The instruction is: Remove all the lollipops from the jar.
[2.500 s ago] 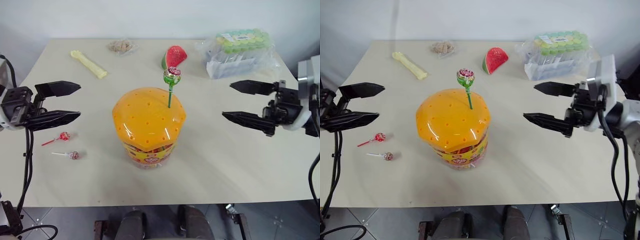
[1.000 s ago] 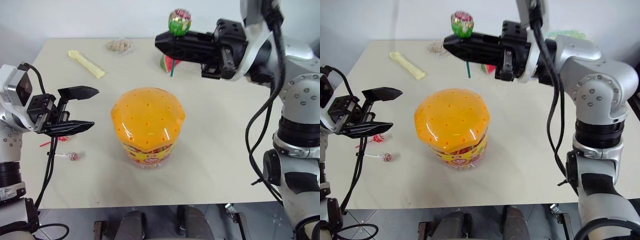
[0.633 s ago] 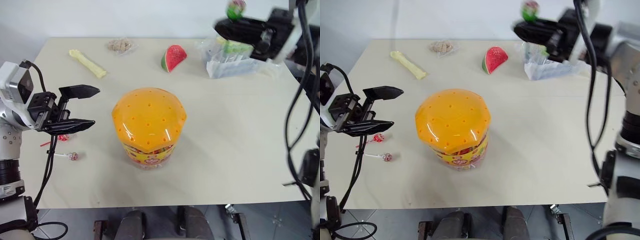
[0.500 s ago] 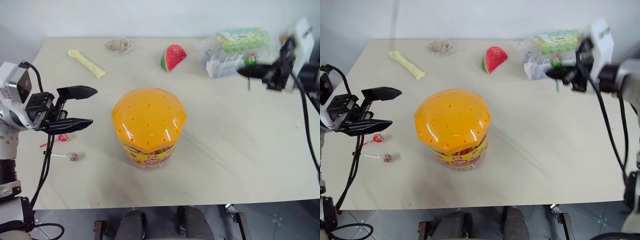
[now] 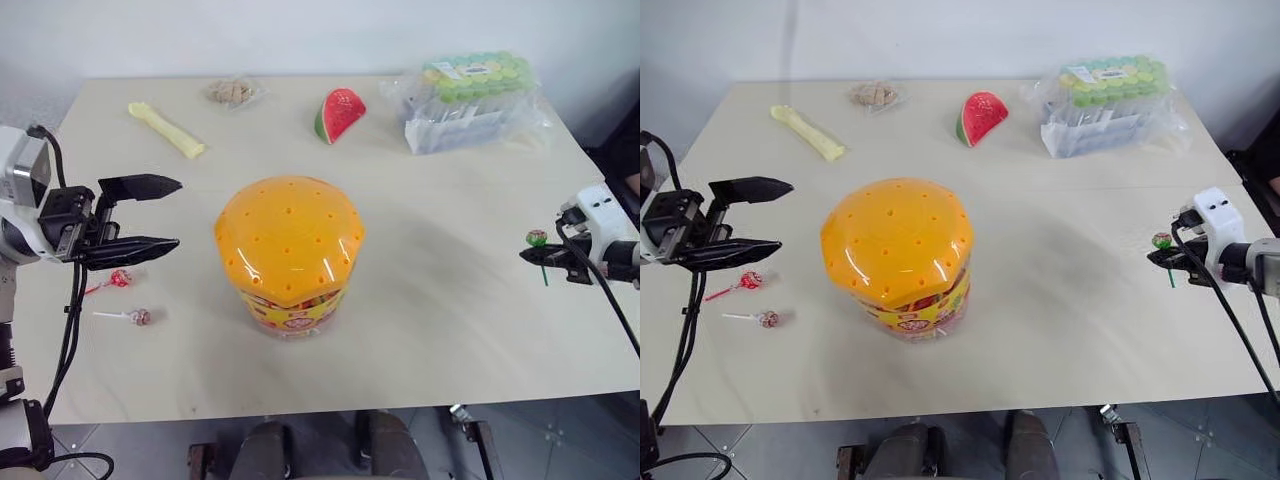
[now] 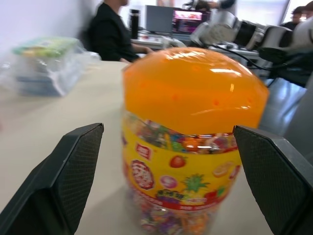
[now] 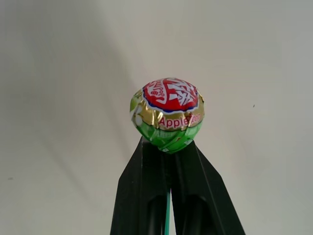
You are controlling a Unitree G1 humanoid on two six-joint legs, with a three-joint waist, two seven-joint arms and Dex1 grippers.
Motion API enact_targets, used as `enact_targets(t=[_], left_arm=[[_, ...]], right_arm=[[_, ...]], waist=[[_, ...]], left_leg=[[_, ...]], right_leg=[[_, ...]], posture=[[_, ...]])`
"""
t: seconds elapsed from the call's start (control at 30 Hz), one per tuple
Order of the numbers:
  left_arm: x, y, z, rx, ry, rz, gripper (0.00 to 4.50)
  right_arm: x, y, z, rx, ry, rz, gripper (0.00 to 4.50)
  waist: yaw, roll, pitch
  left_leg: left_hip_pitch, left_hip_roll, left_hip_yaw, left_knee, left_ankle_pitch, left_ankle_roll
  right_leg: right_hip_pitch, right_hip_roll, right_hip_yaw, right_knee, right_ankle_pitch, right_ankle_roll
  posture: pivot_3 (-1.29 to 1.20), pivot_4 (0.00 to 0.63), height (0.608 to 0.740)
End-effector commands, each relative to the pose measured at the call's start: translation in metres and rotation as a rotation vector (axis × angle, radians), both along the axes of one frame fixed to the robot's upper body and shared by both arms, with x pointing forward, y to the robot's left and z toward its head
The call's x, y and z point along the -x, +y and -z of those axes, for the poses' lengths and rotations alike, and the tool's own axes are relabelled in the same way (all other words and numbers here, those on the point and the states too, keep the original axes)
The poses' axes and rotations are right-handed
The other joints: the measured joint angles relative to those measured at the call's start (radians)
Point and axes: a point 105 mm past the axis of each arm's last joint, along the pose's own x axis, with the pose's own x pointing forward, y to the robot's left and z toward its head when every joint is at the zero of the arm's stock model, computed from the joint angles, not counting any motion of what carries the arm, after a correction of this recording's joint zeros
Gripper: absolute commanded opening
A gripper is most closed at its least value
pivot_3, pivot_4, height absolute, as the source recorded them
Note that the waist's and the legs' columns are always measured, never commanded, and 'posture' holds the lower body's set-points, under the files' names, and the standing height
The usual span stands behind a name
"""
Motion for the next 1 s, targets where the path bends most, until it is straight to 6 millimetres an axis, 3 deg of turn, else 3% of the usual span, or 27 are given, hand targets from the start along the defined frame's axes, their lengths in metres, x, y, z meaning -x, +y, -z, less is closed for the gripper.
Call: enact_targets(t=[0.03,0.3,0.43,0.57,0.67,0.73,0.83,1.0], left_arm=[[0.006,-0.002,-0.017,-0.006,-0.06,-0.034,4.5],[0.01,0.0,-0.014,-0.011,-0.037,-0.041,4.5],[0.009,0.003,-0.01,-0.022,-0.023,-0.069,4.5],[0.005,0.008,-0.008,-0.015,-0.014,-0.115,4.5],[0.005,0.013,-0.006,-0.01,-0.041,-0.141,4.5],[0.007,0.019,-0.002,0.0,-0.03,-0.151,4.5],[0.01,0.028,0.007,0.003,-0.001,-0.164,4.5],[0.024,0.044,0.02,0.01,0.053,-0.197,4.5]], right_arm=[[0.001,-0.01,0.001,0.022,-0.009,0.025,0.58],[0.007,-0.009,0.0,0.013,-0.022,0.004,3.19],[0.015,0.007,-0.018,-0.025,-0.081,-0.083,4.48],[0.03,0.043,-0.049,-0.093,-0.245,-0.294,4.48],[0.04,0.066,-0.055,-0.119,-0.326,-0.431,4.48],[0.048,0.088,-0.049,-0.135,-0.35,-0.552,4.48],[0.062,0.113,-0.023,-0.097,-0.277,-0.722,4.48],[0.053,0.12,-0.015,-0.104,-0.327,-0.736,4.48]], waist=[[0.006,0.0,0.0],[0.005,0.0,0.0],[0.007,0.0,0.0],[0.008,0.0,0.0],[0.008,0.0,0.0],[0.008,0.0,0.0],[0.007,0.0,0.0],[0.004,0.0,0.0]], left_leg=[[0.0,0.0,0.0,0.0,0.0,0.0],[0.0,0.0,0.0,0.0,0.0,0.0],[0.0,0.0,0.0,0.0,0.0,0.0],[0.0,0.0,0.0,0.0,0.0,0.0],[0.001,0.0,-0.001,0.0,0.0,0.0],[0.001,0.0,-0.001,0.0,0.0,-0.001],[0.001,0.0,-0.001,0.0,0.0,-0.001],[0.001,0.0,-0.001,0.0,-0.001,-0.001]], right_leg=[[0.0,0.0,0.0,0.0,0.0,0.0],[0.0,0.0,0.0,0.0,0.0,0.0],[0.0,0.0,0.0,0.0,0.0,0.0],[0.0,0.0,0.0,0.001,0.0,0.0],[0.001,0.0,0.0,0.0,0.0,0.0],[0.001,0.001,0.0,0.0,0.0,0.0],[0.001,0.001,0.0,0.0,0.0,0.0],[0.001,0.001,0.0,0.0,0.0,0.0]], posture=[[0.0,0.15,0.74],[0.0,0.15,0.74],[0.0,0.15,0.74],[0.0,0.15,0.74],[0.0,0.15,0.74],[0.0,0.15,0.74],[0.0,0.15,0.74],[0.0,0.15,0.74]])
